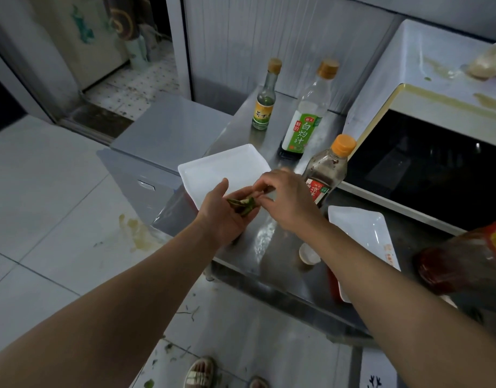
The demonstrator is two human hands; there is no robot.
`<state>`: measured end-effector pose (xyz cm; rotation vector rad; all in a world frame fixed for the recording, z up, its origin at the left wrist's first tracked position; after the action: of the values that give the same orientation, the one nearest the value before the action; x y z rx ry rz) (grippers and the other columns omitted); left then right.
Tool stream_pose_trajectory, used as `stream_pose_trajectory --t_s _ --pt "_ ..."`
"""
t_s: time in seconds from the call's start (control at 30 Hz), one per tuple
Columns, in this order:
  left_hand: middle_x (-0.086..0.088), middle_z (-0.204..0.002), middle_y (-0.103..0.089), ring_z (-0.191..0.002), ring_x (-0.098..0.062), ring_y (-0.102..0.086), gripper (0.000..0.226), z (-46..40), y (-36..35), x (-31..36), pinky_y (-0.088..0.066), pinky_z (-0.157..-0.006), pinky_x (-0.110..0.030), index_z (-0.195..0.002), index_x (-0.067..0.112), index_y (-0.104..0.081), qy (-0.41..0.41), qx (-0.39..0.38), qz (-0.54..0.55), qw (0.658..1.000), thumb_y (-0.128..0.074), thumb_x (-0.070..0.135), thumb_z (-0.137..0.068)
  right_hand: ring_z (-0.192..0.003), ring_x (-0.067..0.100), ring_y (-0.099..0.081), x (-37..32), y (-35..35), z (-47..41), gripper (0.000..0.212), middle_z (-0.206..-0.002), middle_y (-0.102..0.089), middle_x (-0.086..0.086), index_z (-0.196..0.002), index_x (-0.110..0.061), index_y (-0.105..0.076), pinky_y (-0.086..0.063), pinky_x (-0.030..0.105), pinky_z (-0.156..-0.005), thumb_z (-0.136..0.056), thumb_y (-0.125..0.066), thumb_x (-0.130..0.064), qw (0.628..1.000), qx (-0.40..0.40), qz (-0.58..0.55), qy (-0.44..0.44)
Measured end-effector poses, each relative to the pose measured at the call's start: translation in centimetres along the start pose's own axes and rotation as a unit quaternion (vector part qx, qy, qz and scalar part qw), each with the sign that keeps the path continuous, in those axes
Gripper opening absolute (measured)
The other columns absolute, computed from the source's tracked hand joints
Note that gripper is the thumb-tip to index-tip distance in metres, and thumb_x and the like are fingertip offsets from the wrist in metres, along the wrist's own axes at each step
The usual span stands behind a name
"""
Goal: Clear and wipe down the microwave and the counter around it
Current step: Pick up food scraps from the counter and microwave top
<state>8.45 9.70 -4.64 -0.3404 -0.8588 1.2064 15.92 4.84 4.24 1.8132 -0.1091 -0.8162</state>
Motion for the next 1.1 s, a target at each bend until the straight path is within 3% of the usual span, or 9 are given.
stream_pose_trajectory --t_s 0.23,0.53,0.73,0.9,1.1 --pt "-0.019 -0.109 -0.064 -0.102 -0.028 -0.062 0.051 -1.2 1.8 0.8 -0.046 -0.095 -0.033 -0.108 -0.002 -0.058 -0.003 0.021 0.022 1.000 -0.034 0.043 -0.099 -0.089 0.022 -0.060 6.0 0.4 0.4 0.017 -0.099 -0.068 0.010 -0.097 -0.008 -0.069 -0.049 0.034 -0.083 -0.084 -0.061 0.000 0.995 0.012 0.023 -0.095" --pt "-0.018 -0.102 -0.067 -0.092 -0.027 -0.066 0.051 -2.6 4.2 1.7 -0.051 -0.075 -0.033 -0.108 -0.001 -0.059 -0.007 0.038 0.027 0.999 -0.035 0.043 -0.098 -0.091 0.026 -0.059 8.6 -6.6 0.2 0.010 -0.096 -0.066 0.009 -0.091 -0.010 -0.069 -0.039 0.028 -0.073 -0.084 -0.066 -0.015 0.985 -0.082 0.059 -0.141" --pt "-0.017 -0.098 -0.068 -0.090 -0.026 -0.066 0.050 -3.2 4.7 1.8 -0.050 -0.078 -0.032 -0.104 -0.001 -0.059 -0.005 0.035 0.022 0.999 -0.034 0.042 -0.099 -0.085 0.023 -0.058 9.3 -8.1 -0.5 0.004 -0.088 -0.066 0.007 -0.077 -0.013 -0.069 -0.039 0.029 -0.074 -0.079 -0.070 -0.016 0.985 -0.076 0.055 -0.143" --pt "-0.019 -0.100 -0.068 -0.095 -0.028 -0.066 0.051 -3.6 4.9 1.7 -0.051 -0.083 -0.034 -0.107 -0.003 -0.060 0.001 0.037 0.032 0.999 -0.036 0.042 -0.098 -0.082 0.020 -0.052 9.8 -8.4 -0.7 0.019 -0.088 -0.061 0.005 -0.067 -0.019 -0.056 -0.036 0.028 -0.069 -0.081 -0.067 -0.014 0.981 -0.063 0.054 -0.174" --pt "-0.020 -0.101 -0.068 -0.097 -0.030 -0.066 0.052 -3.6 4.8 1.4 -0.051 -0.087 -0.035 -0.108 -0.004 -0.059 0.005 0.035 0.041 0.999 -0.037 0.042 -0.098 -0.093 0.028 -0.053 9.7 -9.2 -0.4 0.006 -0.100 -0.055 0.011 -0.082 -0.011 -0.053 -0.041 0.036 -0.074 -0.088 -0.055 -0.014 0.974 -0.108 0.076 -0.182"
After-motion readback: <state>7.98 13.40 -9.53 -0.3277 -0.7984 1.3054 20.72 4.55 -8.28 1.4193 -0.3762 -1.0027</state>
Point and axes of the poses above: each hand's wrist, its own z-axis away from the middle knuckle, its own y-axis out of the back of the hand, x = y × z, the point moved 9 cm from there along -z, towards the middle knuckle
